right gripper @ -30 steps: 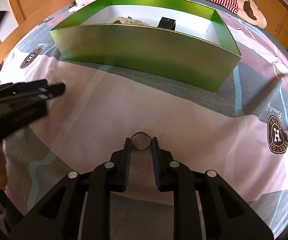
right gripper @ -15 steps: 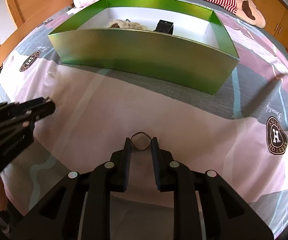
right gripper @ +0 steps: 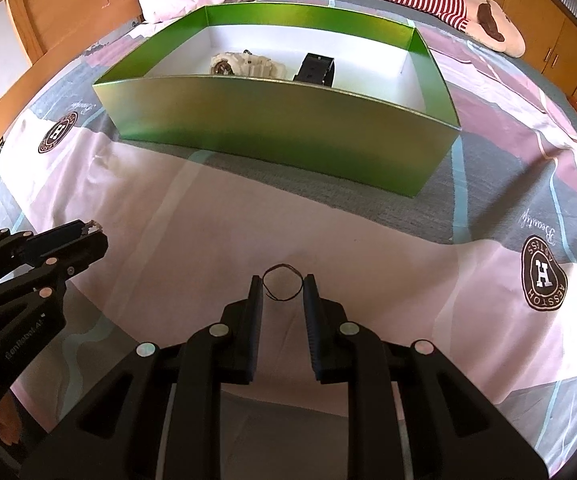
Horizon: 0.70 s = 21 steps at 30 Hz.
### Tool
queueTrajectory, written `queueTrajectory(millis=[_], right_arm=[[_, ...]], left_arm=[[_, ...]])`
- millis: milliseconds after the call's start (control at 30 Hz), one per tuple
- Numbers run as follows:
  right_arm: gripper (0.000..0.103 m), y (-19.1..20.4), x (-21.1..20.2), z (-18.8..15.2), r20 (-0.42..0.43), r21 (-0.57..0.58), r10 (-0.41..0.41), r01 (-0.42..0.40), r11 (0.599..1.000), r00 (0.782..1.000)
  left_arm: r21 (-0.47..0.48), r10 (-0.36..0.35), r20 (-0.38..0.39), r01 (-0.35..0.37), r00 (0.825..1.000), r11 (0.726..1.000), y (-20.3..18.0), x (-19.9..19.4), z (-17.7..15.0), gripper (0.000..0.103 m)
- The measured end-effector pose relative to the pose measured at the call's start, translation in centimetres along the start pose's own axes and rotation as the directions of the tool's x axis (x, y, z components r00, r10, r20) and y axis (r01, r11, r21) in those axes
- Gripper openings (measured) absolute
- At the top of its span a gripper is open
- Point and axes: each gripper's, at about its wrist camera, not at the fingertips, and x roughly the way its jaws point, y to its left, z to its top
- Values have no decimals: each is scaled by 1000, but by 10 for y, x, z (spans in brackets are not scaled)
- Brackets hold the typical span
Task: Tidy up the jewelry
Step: 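Grasp the beaded ring with the left tool while the right tool grasps the dark ring, then carry both rings over the green box and open both tools to drop them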
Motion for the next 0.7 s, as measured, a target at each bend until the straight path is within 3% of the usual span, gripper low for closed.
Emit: queueTrajectory(millis=[467,700], right_arm=[[20,-3,-3,1,10,17,-4,4,1000,1000],[20,-7,-17,10,57,21,6,-8,1000,998]], left_arm=[[-26,9,0,-9,1000,1000,5,2,1,21],[-36,8,35,-7,999,999,5,-9,9,21]])
